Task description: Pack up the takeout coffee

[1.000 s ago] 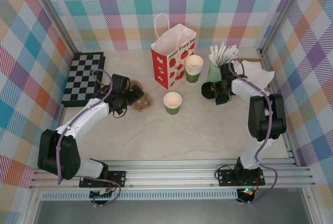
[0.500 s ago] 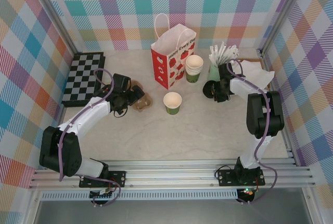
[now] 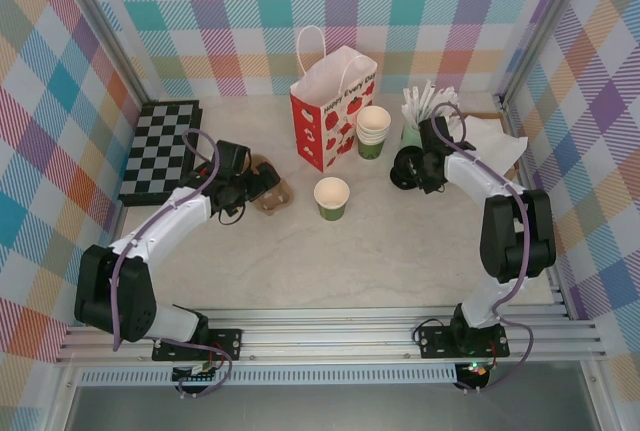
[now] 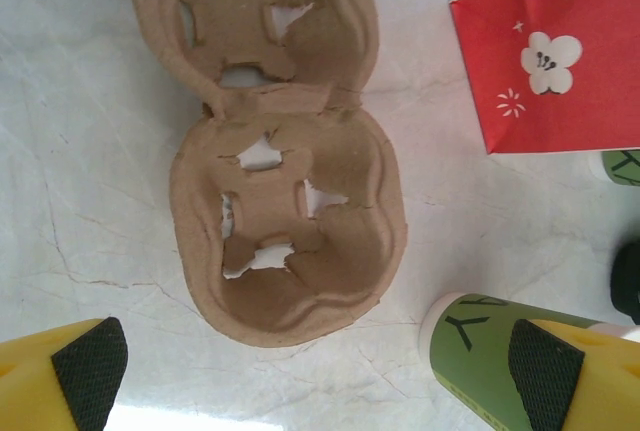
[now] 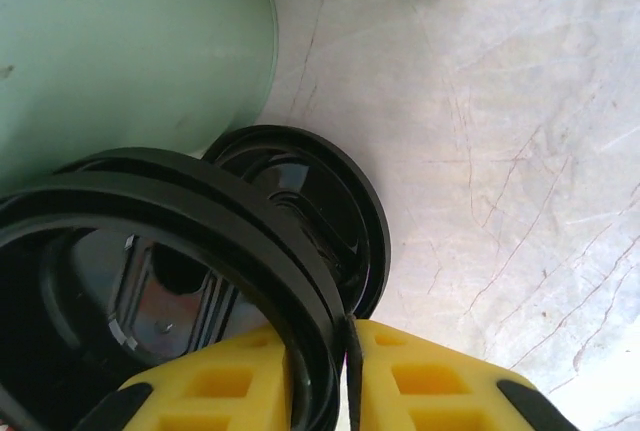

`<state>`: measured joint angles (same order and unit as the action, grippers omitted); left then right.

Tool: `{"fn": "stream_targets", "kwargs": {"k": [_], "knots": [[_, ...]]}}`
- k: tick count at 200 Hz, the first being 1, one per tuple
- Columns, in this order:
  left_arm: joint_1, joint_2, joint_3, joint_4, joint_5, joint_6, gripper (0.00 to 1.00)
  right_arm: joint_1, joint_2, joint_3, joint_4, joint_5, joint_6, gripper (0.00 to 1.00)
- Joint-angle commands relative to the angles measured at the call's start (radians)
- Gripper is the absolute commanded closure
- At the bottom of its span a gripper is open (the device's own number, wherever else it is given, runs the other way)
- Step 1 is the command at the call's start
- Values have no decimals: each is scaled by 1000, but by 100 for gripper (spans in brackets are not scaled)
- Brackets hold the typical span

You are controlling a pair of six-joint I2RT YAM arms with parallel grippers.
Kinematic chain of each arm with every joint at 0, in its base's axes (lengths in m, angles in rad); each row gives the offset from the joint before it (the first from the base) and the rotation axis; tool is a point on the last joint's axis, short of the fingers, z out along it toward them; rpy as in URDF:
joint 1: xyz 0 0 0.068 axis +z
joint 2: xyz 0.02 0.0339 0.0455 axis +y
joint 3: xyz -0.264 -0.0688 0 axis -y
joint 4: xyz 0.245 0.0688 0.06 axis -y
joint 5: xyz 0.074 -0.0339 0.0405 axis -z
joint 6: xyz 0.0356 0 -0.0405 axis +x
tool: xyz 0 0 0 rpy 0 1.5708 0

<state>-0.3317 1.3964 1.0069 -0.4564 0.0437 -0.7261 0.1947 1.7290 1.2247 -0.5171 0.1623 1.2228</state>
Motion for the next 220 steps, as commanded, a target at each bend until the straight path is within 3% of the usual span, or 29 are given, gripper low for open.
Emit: {"fn": "stream_targets", "kwargs": {"k": [1, 75, 113, 147, 175, 220], "knots": [[-10, -37, 13, 23, 7, 39, 0, 5, 0, -5, -30, 32, -86, 75], [-10, -31, -5, 19, 6, 33, 0, 5, 41, 2, -26, -3, -102, 84], [-10, -32, -5, 30, 13, 49, 0, 5, 0, -2, -9, 10, -194, 92], [-10, -63, 1, 69, 71, 131, 0, 11, -31, 29, -1, 1, -490, 94], [-28, -90, 59, 93, 225, 281, 0, 60, -106, 11, 39, 14, -785, 95], [-171, 52, 402, -149, 263, 464, 4, 160, -283, -93, 200, -69, -1141, 95]]}}
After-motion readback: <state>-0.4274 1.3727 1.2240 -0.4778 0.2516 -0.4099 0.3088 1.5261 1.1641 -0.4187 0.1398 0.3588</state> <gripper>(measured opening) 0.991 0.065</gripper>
